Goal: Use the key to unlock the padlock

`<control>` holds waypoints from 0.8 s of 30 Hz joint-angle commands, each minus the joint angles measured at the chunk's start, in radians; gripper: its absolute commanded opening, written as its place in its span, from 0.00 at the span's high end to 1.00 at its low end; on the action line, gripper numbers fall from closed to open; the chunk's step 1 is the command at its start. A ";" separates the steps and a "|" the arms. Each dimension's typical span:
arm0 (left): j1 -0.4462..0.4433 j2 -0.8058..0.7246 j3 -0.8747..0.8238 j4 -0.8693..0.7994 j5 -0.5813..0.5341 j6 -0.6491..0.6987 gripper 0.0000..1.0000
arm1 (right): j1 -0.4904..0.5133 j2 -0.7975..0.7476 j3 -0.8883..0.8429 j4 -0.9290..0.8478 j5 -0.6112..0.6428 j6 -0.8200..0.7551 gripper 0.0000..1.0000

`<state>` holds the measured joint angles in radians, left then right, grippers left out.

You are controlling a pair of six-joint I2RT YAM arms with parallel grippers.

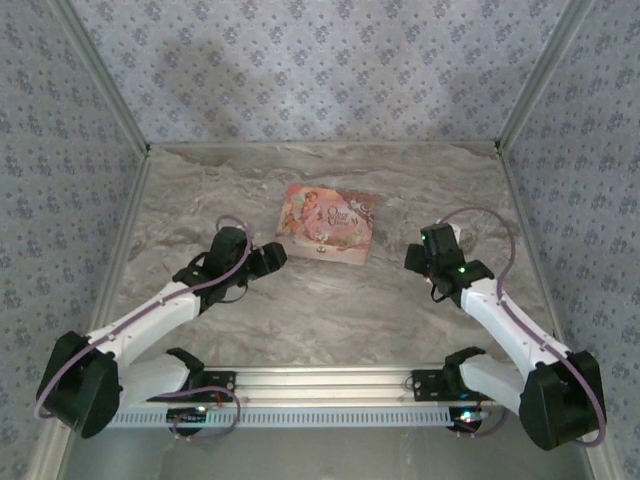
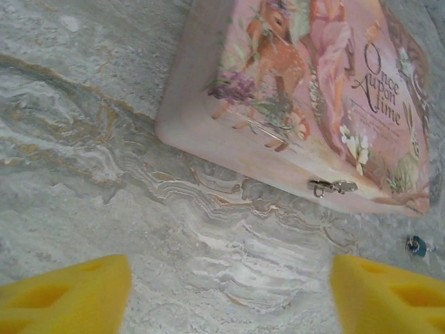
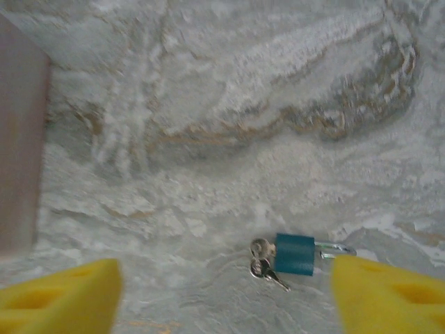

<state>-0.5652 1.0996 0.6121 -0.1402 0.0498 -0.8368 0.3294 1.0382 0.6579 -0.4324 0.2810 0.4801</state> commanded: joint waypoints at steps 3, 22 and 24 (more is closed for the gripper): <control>0.026 -0.028 0.128 -0.151 -0.101 0.118 0.02 | -0.015 -0.012 0.110 -0.052 0.001 -0.041 0.00; 0.412 -0.077 -0.016 0.143 -0.277 0.701 0.02 | -0.206 0.128 -0.069 0.559 0.267 -0.319 0.00; 0.473 -0.056 -0.071 0.247 -0.260 0.722 0.02 | -0.241 0.138 -0.086 0.573 0.250 -0.329 0.00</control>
<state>-0.1486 1.0359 0.5991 -0.0971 -0.2241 -0.2142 0.1246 1.1656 0.5976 -0.0097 0.4946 0.2127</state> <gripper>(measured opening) 0.981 0.998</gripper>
